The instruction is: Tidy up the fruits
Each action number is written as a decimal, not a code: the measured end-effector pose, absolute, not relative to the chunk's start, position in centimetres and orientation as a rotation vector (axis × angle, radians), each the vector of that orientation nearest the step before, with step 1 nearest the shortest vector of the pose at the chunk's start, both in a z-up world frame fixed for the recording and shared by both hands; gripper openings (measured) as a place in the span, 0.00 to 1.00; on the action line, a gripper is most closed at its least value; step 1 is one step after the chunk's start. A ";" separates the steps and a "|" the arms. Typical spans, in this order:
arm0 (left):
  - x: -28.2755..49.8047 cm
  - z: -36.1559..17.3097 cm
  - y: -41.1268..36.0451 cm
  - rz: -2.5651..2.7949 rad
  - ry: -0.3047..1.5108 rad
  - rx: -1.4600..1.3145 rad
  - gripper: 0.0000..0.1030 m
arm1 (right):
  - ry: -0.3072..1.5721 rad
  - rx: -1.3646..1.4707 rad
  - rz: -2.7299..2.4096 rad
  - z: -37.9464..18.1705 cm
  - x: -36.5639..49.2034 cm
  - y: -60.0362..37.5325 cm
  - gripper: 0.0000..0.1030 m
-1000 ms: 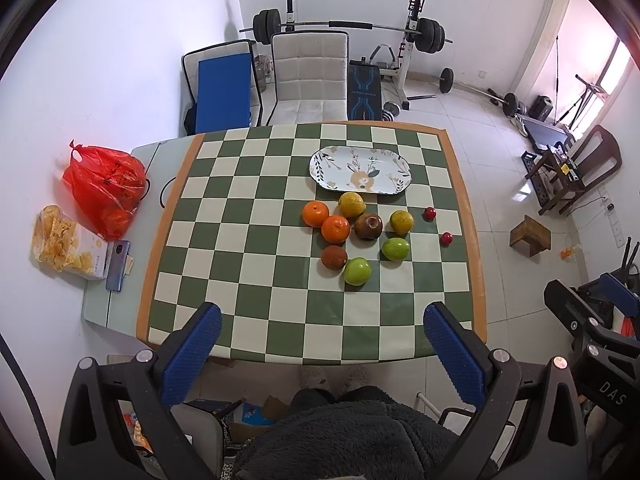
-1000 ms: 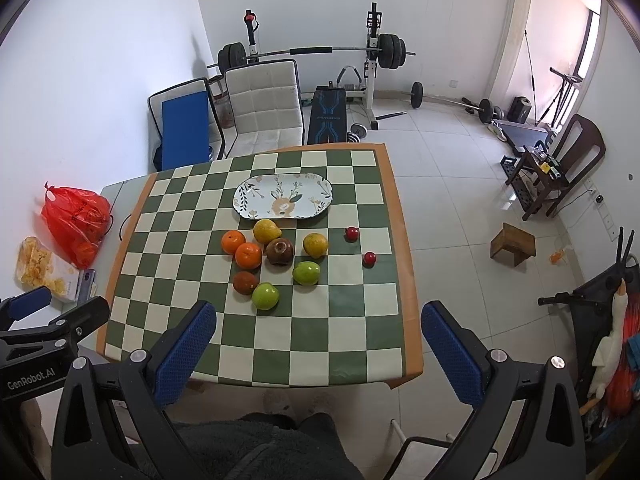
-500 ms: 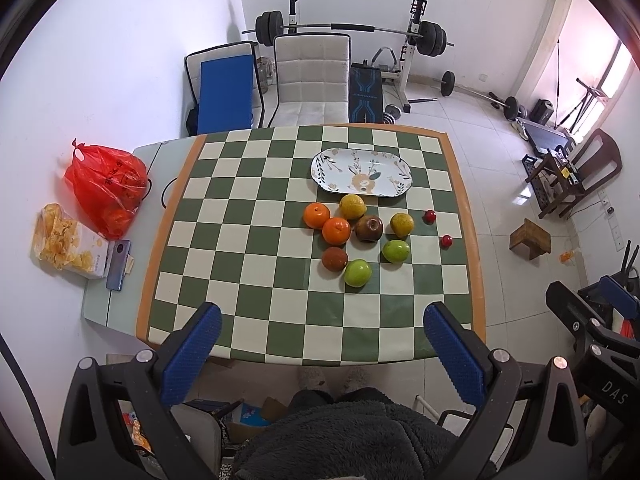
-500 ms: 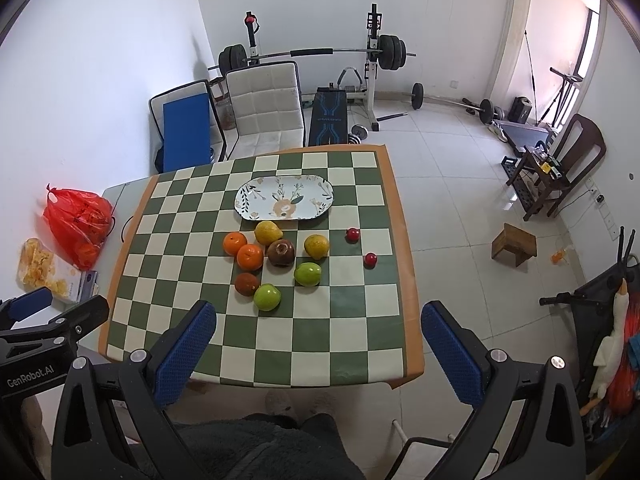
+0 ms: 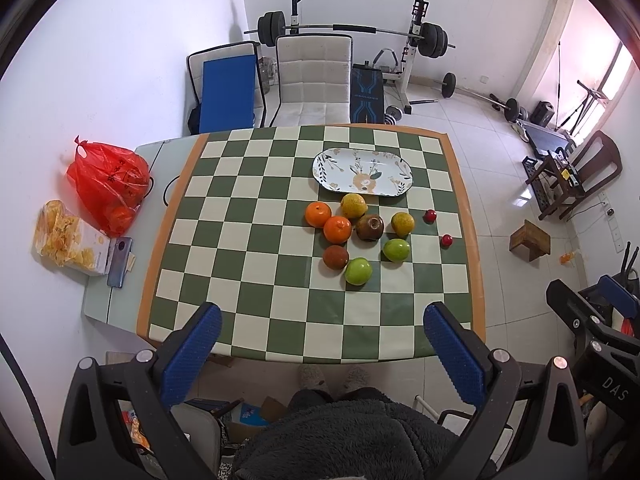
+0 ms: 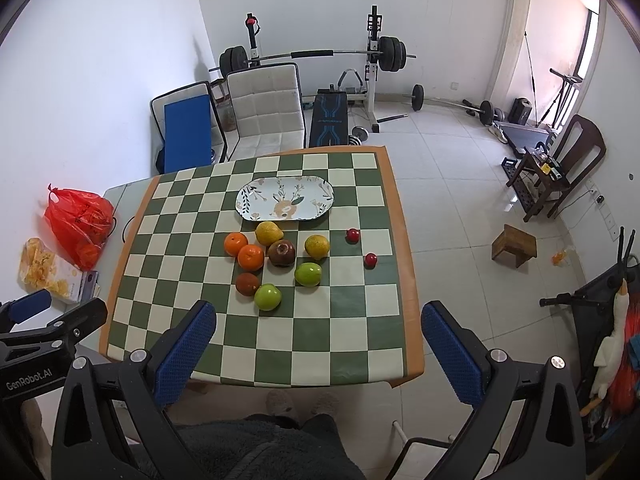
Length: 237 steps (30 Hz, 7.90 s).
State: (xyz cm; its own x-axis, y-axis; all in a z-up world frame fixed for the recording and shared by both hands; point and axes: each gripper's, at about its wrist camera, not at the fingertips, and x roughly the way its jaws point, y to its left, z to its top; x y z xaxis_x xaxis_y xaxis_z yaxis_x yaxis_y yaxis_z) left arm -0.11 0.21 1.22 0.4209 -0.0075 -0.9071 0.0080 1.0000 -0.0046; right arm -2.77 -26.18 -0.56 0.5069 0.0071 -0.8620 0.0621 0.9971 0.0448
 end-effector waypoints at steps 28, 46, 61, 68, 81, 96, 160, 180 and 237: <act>-0.8 2.0 1.2 -0.005 1.122 -0.007 1.00 | 1.036 0.078 -0.025 1.4 -2.8 -25.6 1.00; 11.0 -12.3 2.8 0.287 1.201 0.159 1.00 | 1.157 0.194 0.042 -6.9 5.9 -24.6 1.00; 27.4 -31.5 4.8 0.074 1.707 -0.227 0.90 | 1.492 0.425 -0.081 -30.9 20.1 -23.3 0.84; 30.1 -36.8 0.9 -0.035 1.825 -0.233 0.83 | 1.571 0.489 -0.117 -37.3 21.0 -25.9 0.82; 30.3 -39.8 -3.6 -0.130 1.800 -0.127 0.61 | 1.678 0.533 -0.103 -42.6 21.9 -24.5 0.66; 30.0 -40.0 -3.6 -0.180 1.739 -0.055 0.59 | 1.636 0.434 -0.141 -43.2 23.5 -21.2 0.62; 41.6 -27.5 -3.3 0.056 1.345 0.083 0.93 | 1.382 0.127 -0.010 -32.2 40.0 -21.1 0.90; 29.9 -16.6 -2.6 -0.006 1.126 0.075 0.93 | 1.142 0.124 -0.036 -17.9 28.7 -20.0 0.90; 23.0 -42.4 -1.8 -0.041 1.752 -0.086 0.53 | 1.686 0.393 0.041 -43.2 20.3 -20.3 0.68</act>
